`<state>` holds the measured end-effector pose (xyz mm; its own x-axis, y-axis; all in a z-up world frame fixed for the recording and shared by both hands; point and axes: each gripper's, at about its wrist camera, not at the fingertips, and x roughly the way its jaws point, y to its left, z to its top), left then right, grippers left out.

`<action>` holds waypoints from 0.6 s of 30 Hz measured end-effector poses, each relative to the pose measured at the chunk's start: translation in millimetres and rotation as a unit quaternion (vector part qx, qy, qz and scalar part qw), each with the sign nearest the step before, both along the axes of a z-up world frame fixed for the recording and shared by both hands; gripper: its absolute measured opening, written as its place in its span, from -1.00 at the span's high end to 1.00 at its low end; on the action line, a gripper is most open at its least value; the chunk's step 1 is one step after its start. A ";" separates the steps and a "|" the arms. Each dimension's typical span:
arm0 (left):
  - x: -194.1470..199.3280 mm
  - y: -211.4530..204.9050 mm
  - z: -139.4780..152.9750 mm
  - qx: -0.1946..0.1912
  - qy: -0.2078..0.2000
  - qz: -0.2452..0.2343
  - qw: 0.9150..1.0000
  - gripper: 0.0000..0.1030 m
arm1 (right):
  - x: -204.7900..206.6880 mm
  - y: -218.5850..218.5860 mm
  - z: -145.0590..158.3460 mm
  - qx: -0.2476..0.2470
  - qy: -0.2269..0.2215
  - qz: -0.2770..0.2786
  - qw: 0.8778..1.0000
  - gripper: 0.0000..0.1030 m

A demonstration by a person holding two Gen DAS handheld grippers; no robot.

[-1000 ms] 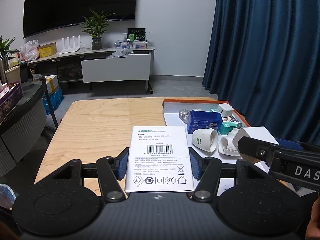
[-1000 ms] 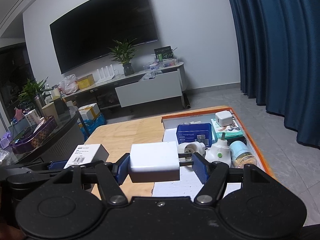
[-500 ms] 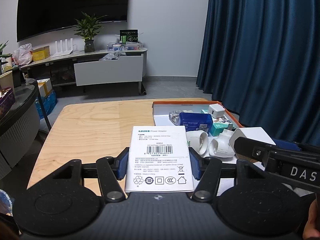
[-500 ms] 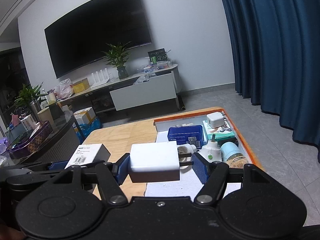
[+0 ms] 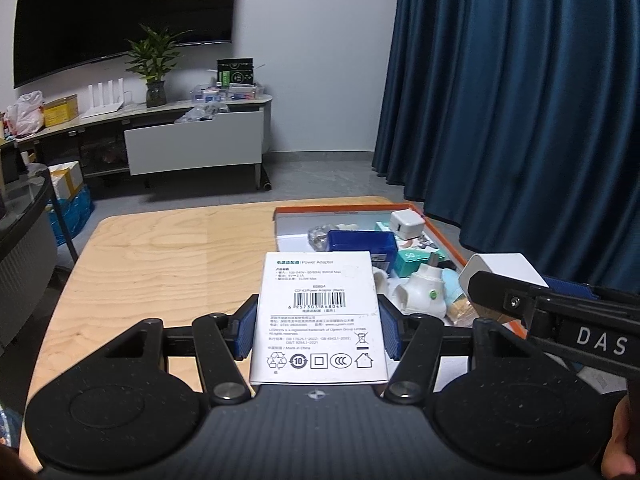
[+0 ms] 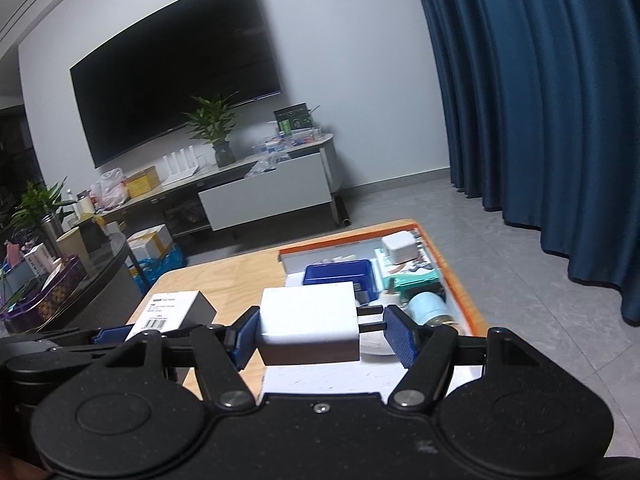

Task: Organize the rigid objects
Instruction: 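Carry the adapter box and white charger over the tray with both grippers, then lower the white charger into the tray with the right gripper and open it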

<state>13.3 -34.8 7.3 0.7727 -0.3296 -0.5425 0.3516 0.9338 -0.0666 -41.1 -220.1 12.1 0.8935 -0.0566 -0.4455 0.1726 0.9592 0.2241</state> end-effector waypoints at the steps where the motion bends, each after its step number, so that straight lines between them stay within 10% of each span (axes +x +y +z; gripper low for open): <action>1: 1.0 -1.8 -0.2 0.000 0.001 -0.002 1.000 -0.16 | 0.8 -2.9 -0.2 0.000 0.001 -0.003 1.000 -0.54; 18: 21.2 -29.7 -0.4 -0.001 0.015 -0.026 1.000 -0.16 | 21.7 -32.6 6.0 -0.002 0.001 -0.024 1.000 -0.54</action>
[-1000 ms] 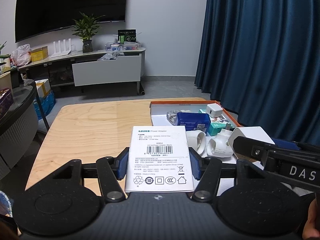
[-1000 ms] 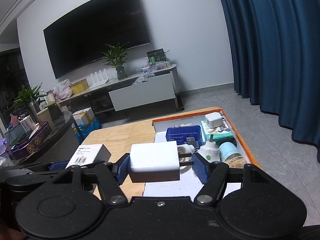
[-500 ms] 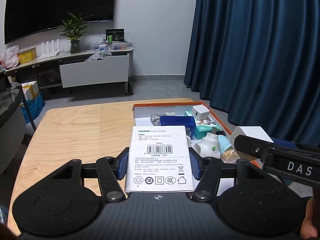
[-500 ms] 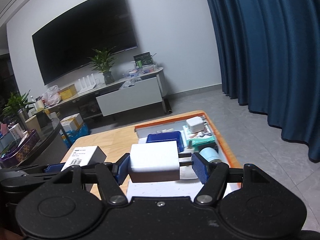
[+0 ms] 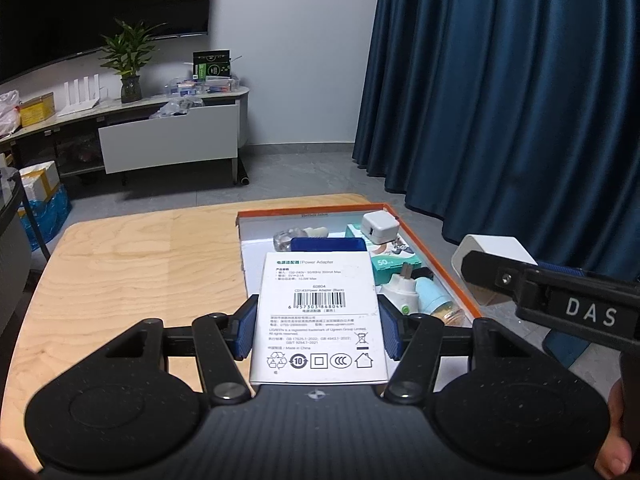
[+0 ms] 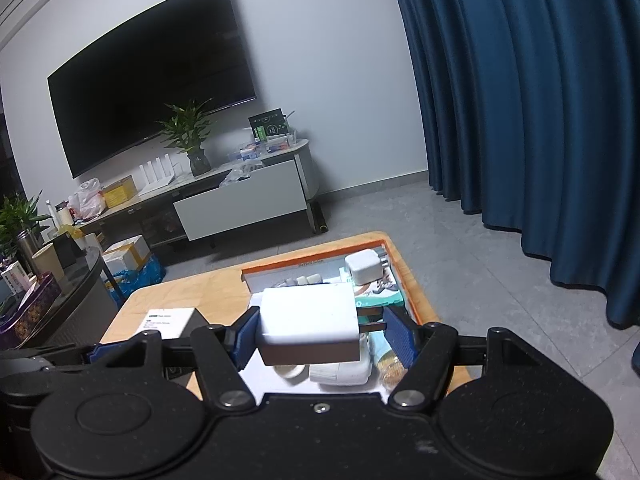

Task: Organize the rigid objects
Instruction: 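Lower the white charger into the tray with the right gripper and open it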

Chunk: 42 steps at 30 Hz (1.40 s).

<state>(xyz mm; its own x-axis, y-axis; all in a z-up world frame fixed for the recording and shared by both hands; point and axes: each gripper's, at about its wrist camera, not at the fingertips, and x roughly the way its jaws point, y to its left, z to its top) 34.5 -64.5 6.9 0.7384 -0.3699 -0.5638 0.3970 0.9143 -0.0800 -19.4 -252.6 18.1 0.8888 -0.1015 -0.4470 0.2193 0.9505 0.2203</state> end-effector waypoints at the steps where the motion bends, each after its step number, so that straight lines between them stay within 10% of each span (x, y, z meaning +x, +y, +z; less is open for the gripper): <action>1: 1.4 -0.6 0.7 -0.001 0.000 0.000 1.000 -0.16 | 2.6 -1.4 0.3 0.001 0.000 0.000 1.000 -0.54; 42: 47.7 -21.1 3.8 0.002 0.019 -0.007 1.000 -0.16 | 42.9 -28.0 -9.5 0.014 0.022 -0.008 1.000 -0.54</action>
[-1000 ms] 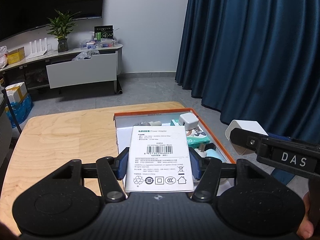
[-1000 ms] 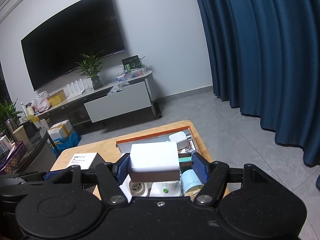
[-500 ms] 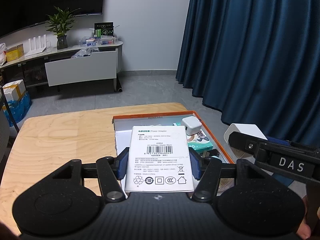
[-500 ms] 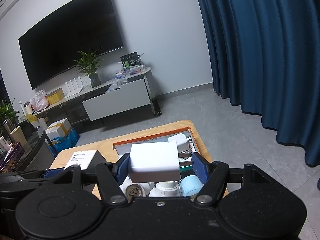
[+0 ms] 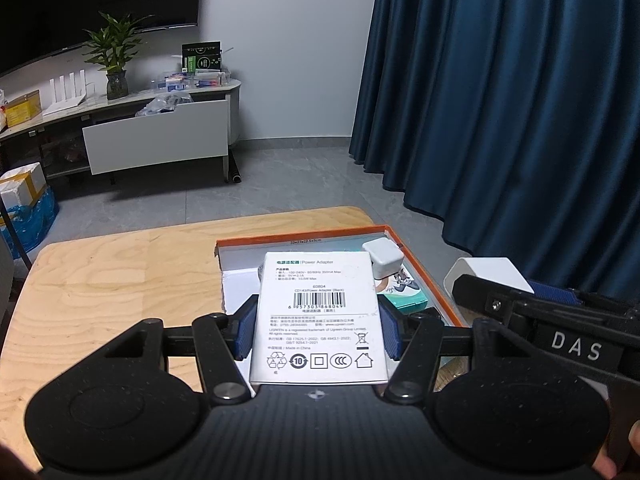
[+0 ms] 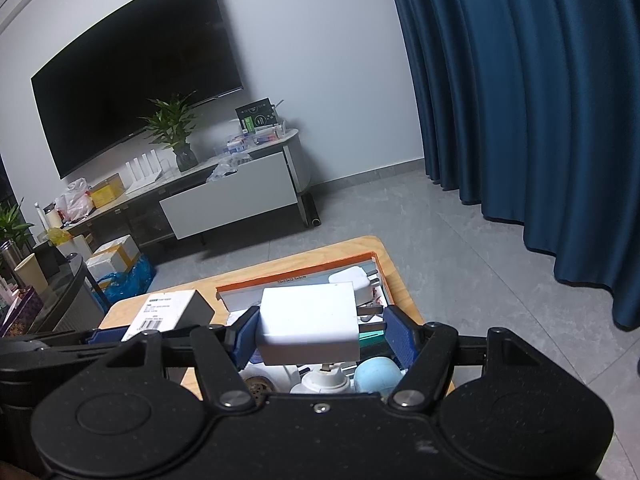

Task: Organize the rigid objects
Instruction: 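Lower the white charger into the tray with the right gripper and open it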

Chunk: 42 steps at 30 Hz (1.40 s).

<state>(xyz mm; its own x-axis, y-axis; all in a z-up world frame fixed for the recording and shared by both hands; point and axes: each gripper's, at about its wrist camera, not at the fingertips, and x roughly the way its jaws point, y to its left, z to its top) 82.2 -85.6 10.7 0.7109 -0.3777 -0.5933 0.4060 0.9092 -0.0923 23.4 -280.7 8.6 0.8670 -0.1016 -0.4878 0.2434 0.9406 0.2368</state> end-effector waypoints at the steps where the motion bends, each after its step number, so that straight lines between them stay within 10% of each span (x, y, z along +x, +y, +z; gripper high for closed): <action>1: 1.0 0.0 -0.1 0.000 0.001 0.000 1.000 -0.16 | 0.4 -0.5 -0.7 0.001 0.001 -0.001 1.000 -0.54; 42: 36.4 -4.4 -6.2 0.008 0.013 0.007 1.000 -0.16 | 33.5 -1.7 -14.6 0.012 0.030 0.017 0.999 -0.54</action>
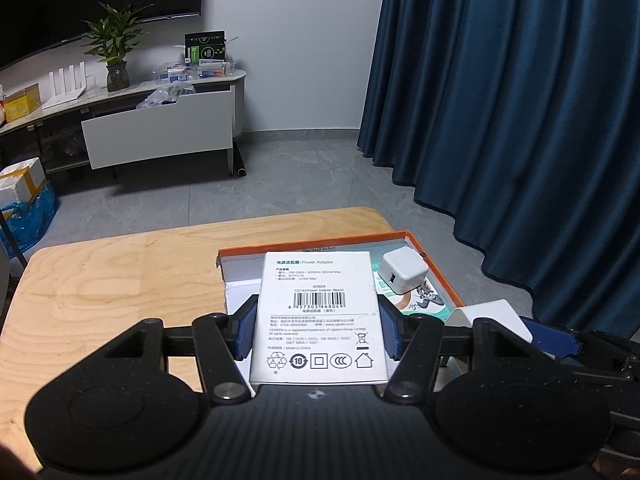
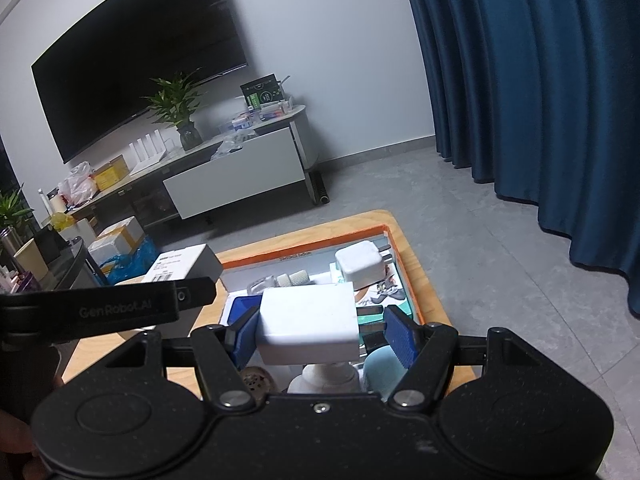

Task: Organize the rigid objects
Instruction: 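Lower the white charger into the tray with the right gripper and open it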

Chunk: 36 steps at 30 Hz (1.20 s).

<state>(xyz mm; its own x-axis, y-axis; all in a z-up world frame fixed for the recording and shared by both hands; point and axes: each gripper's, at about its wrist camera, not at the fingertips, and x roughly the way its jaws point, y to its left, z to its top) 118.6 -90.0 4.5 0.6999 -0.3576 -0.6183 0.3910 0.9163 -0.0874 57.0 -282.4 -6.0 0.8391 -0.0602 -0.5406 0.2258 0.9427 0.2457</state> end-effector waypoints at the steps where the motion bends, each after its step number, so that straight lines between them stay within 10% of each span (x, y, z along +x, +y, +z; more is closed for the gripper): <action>1: 1.5 -0.3 -0.2 0.000 0.001 -0.001 1.000 -0.16 | 0.9 -1.1 -0.2 0.000 0.000 -0.001 1.000 -0.54; 36: 62.2 -42.6 -19.6 0.017 0.048 -0.041 0.998 -0.16 | 4.1 -36.3 -6.8 0.033 -0.036 -0.062 0.997 -0.63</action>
